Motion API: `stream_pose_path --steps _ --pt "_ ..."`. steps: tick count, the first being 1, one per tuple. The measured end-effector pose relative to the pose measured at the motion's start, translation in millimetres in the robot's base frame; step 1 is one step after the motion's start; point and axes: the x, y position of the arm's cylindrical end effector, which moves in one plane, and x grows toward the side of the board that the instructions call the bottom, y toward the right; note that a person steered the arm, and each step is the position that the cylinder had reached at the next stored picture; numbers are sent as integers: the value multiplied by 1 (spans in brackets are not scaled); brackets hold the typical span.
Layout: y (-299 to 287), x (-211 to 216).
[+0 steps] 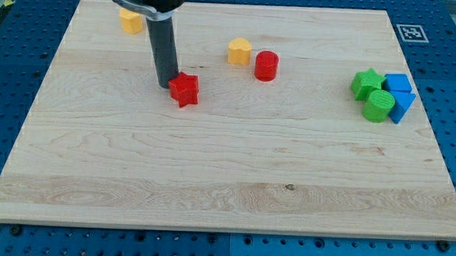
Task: Push red star to the center of the board
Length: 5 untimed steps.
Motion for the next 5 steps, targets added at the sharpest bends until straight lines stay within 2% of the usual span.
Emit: stream_pose_path --steps 1,3,5 --pt "13 13" --pt "76 38" --pt "92 40"
